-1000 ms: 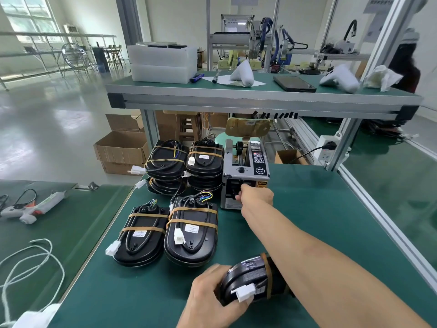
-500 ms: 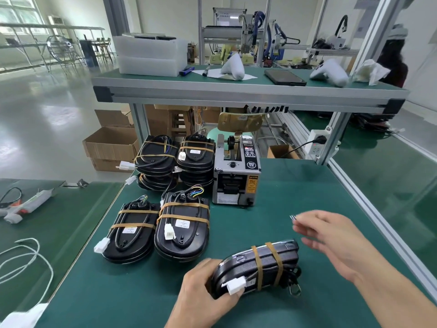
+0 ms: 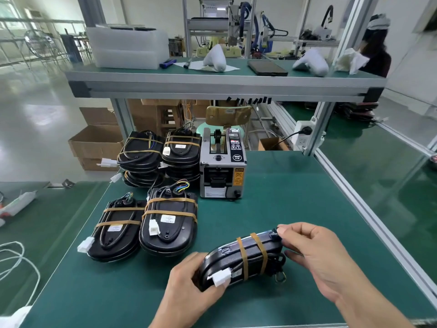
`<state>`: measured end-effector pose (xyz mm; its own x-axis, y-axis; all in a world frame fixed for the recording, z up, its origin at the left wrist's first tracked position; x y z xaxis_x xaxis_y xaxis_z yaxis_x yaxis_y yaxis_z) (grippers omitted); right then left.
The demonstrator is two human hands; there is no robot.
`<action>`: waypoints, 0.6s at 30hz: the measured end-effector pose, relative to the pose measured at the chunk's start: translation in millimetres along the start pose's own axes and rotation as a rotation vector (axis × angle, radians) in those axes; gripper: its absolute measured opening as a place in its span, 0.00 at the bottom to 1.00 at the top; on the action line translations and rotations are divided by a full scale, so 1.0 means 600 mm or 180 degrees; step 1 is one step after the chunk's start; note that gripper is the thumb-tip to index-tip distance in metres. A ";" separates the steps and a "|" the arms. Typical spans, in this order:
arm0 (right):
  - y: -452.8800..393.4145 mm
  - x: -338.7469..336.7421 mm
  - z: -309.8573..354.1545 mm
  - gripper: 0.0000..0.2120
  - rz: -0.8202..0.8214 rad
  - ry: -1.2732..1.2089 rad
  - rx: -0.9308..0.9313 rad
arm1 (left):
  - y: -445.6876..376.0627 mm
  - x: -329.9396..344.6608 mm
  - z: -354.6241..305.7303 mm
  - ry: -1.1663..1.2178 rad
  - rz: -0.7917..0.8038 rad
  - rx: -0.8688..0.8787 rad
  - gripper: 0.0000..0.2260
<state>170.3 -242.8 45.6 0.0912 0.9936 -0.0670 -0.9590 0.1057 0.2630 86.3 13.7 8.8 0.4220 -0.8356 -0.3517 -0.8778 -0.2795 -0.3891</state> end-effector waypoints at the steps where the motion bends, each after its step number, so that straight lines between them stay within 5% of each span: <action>1: -0.002 -0.001 0.001 0.05 -0.0047 0.0070 -0.0044 | 0.000 0.000 0.000 -0.0005 0.0004 0.0004 0.10; 18: -0.004 -0.006 0.004 0.04 -0.0290 0.0382 -0.0255 | -0.001 -0.001 -0.006 -0.0016 -0.0033 0.0083 0.10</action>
<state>173.1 -246.3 47.6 0.1506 0.9676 -0.2027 -0.9670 0.1868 0.1733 85.6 12.7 12.3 0.4324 -0.8302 -0.3518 -0.8671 -0.2758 -0.4149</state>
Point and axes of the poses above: each hand's wrist, its own y-axis away from the middle knuckle, its own x-axis out of the palm, z = x × y, the point moved 10 cm from there along -y, towards the middle knuckle, and after that the axes turned 8 degrees about -z, right-handed, at the moved point
